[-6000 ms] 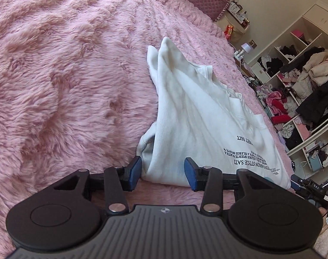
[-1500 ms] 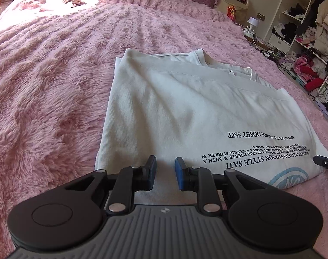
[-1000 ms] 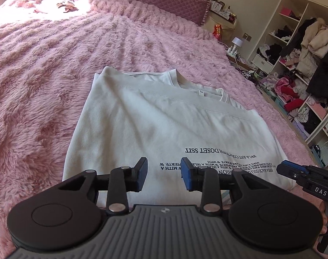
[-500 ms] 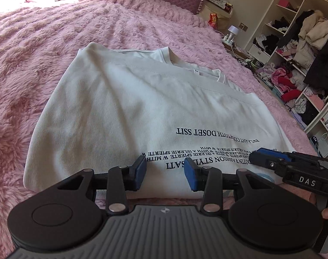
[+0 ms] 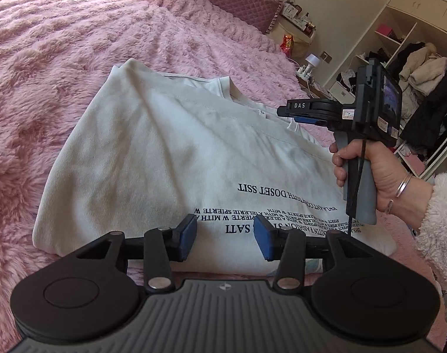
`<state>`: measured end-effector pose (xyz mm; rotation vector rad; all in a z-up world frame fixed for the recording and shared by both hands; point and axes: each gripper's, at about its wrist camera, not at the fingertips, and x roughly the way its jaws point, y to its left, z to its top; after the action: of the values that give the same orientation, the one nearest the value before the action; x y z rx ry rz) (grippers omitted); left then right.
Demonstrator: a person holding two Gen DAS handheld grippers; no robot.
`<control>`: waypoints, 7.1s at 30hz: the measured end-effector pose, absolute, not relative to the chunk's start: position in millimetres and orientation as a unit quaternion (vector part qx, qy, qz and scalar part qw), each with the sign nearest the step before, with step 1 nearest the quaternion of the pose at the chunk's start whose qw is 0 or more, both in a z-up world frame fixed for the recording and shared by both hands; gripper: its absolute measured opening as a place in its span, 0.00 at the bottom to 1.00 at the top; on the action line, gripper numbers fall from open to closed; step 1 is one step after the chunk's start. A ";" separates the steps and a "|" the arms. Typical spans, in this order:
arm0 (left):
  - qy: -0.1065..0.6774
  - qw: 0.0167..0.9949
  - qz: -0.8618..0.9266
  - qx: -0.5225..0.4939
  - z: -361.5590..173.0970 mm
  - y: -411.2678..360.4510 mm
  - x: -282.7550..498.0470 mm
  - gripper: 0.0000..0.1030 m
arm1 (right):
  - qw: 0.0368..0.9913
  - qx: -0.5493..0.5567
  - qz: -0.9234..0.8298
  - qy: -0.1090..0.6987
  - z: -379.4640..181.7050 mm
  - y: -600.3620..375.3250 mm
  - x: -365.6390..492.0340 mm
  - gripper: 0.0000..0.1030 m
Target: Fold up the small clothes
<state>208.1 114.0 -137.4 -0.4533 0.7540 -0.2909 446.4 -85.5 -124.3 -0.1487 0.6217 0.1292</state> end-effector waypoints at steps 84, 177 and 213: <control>0.396 0.748 -0.162 -0.507 -199.9 264.4 394.0 0.63 | 0.876 -0.409 0.228 0.112 -189.6 156.7 171.1 0.42; 0.454 0.861 -0.182 -0.139 -113.3 -204.9 441.8 0.22 | 0.970 0.053 -0.071 0.227 -163.5 -281.5 186.0 0.02; 0.335 0.910 -0.171 0.175 -107.9 -96.0 166.8 0.26 | 0.953 0.072 -0.087 0.282 -144.0 -284.4 207.6 0.04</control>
<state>166.8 -96.0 -107.9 0.3608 0.6912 -0.3528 207.6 -284.4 -144.0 0.1470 0.5727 -0.1762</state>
